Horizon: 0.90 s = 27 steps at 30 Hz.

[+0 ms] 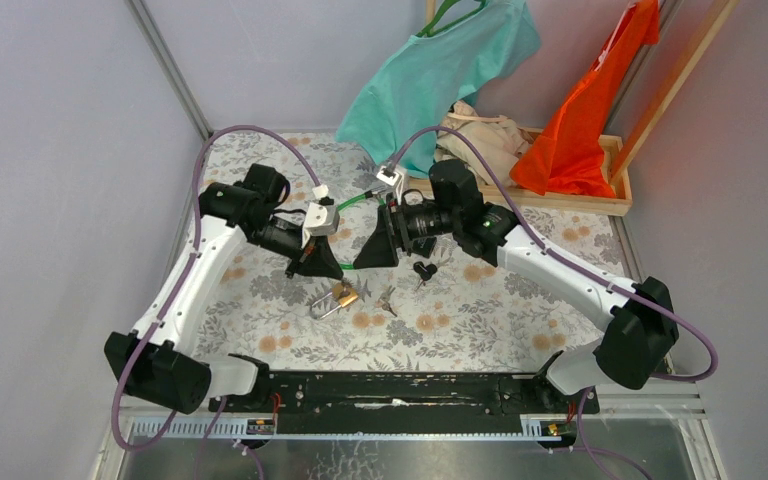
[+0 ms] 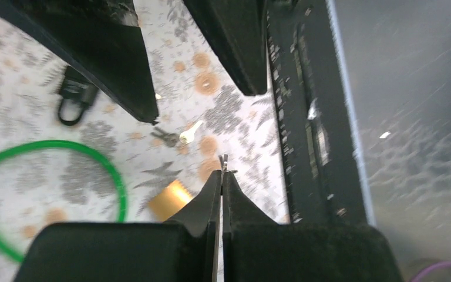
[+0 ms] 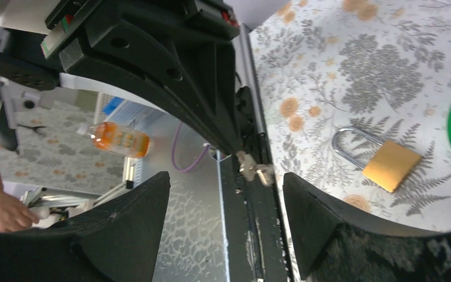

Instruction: Unlock with the key

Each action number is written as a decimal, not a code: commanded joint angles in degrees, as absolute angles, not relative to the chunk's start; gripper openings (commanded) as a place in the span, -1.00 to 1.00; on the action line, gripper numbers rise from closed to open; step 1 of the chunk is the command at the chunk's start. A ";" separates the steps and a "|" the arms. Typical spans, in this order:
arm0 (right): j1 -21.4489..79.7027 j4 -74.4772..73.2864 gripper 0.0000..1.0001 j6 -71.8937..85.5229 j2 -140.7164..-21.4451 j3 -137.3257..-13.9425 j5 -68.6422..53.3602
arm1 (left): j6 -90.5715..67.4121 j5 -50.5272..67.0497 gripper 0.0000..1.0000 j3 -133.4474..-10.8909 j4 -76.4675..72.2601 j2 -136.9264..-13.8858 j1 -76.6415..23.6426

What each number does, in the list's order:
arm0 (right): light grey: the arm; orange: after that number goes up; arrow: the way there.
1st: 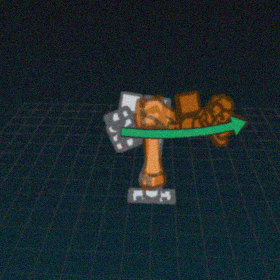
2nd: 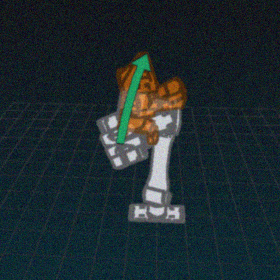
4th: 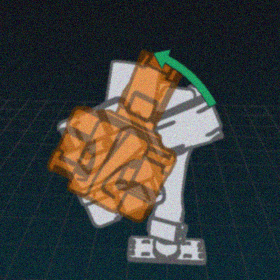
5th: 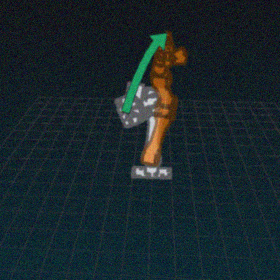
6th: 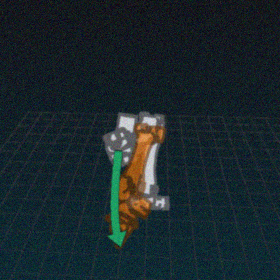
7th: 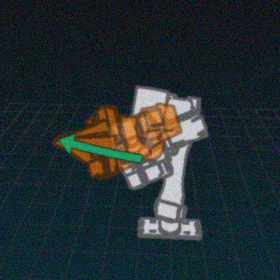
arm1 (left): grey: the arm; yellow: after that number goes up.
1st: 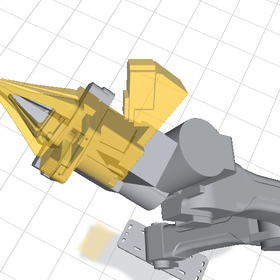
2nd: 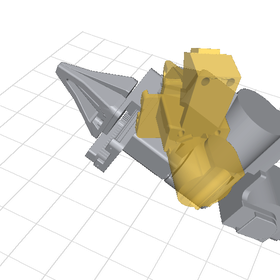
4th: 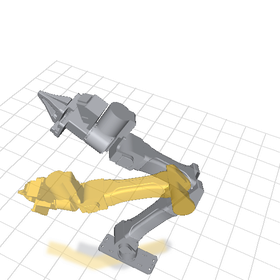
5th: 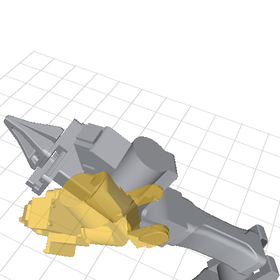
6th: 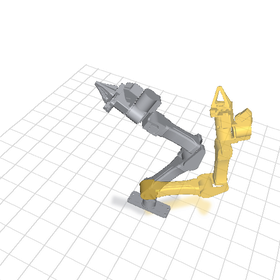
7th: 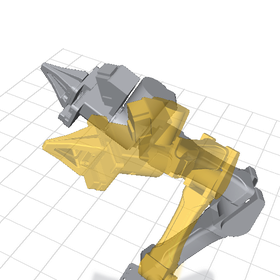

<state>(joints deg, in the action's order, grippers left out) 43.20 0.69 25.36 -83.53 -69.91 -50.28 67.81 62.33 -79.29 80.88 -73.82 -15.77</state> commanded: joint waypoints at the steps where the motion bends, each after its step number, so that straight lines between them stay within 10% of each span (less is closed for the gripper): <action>1: 43.65 9.98 0.53 31.63 -83.37 -69.09 -58.82 | 75.89 53.39 -1.00 -82.01 77.29 -67.97 -20.24; 10: 43.69 16.56 0.51 35.27 -85.11 -68.08 -64.36 | 125.55 47.25 -1.00 -53.53 53.58 -39.35 -27.25; 27: 45.70 18.50 0.31 34.30 -88.67 -65.84 -67.64 | 151.17 60.07 -1.00 -45.81 49.39 -36.39 -27.22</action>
<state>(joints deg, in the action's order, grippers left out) 45.30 14.17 34.37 -88.33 -66.15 -64.93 118.10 55.88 -46.44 53.45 -37.04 -27.00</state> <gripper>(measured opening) 0.663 0.011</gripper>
